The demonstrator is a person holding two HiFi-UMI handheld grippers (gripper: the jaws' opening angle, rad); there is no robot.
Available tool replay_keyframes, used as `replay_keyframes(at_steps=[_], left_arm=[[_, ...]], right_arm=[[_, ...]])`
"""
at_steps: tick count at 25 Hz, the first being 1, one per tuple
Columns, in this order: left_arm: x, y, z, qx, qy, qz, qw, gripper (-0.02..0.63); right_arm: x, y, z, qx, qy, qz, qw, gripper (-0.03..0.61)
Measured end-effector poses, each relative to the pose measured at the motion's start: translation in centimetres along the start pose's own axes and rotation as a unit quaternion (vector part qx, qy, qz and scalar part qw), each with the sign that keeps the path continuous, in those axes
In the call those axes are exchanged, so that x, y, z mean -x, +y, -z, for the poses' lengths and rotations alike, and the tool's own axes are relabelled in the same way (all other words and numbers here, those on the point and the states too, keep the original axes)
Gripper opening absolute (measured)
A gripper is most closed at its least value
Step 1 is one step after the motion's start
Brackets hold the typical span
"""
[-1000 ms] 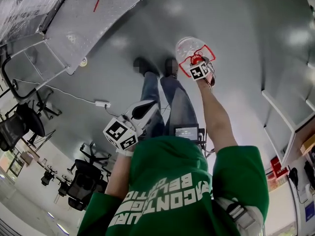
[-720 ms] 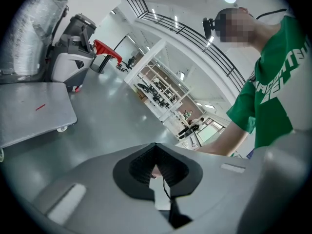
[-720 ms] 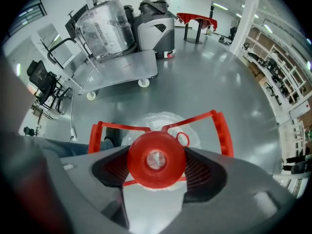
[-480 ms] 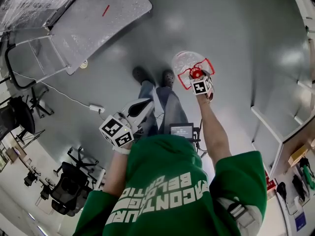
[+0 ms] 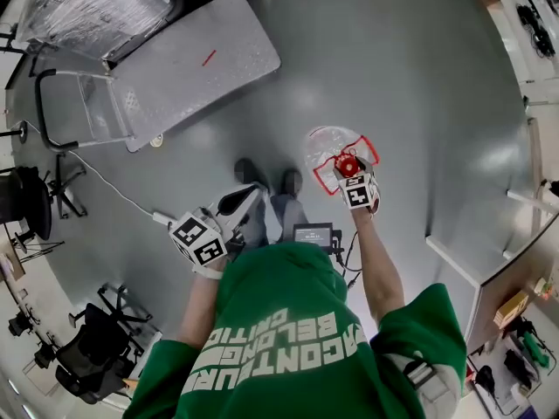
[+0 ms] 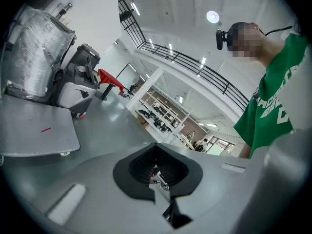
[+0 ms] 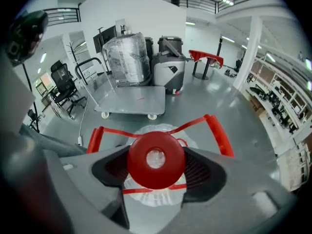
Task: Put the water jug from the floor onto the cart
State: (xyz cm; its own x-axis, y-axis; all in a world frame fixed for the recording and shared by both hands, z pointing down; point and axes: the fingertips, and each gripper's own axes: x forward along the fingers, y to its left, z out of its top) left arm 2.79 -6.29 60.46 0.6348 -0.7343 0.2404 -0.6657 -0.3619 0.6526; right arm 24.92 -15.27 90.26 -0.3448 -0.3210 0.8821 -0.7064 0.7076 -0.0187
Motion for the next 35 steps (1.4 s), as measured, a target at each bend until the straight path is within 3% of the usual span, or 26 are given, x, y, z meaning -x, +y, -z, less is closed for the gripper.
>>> replay_keyframes(at_steps=[10,15,21,29,35], left_arm=[[1.6,-0.3,-2.7,-0.017,-0.058,0.009,0.9981,0.014],[1.7,-1.3,-4.5,-0.032,-0.086,0.031,0.9953,0.014],[1.6,-2.5,-5.5,-0.046,-0.102,0.060,0.9920,0.014],[1.4,-0.6,-6.6,-0.037,-0.118,0.079,0.9892,0.014],[1.9,1.6,-9.5,-0.042,-0.119,0.071,0.9895,0.014]], right_arm=[[8.1,-0.8,-10.1,0.021,-0.120,0.015,0.992,0.298],[12.7,-1.8,-15.5,0.017,-0.178,0.029,0.983,0.298],[16.8,-1.3,-22.0,0.047,-0.239,0.030,0.970,0.298],[19.4,-1.0,-26.9,0.042,-0.266,0.023,0.963,0.298],[19.6,-0.3,-29.6,0.039,-0.266,0.018,0.963,0.298]])
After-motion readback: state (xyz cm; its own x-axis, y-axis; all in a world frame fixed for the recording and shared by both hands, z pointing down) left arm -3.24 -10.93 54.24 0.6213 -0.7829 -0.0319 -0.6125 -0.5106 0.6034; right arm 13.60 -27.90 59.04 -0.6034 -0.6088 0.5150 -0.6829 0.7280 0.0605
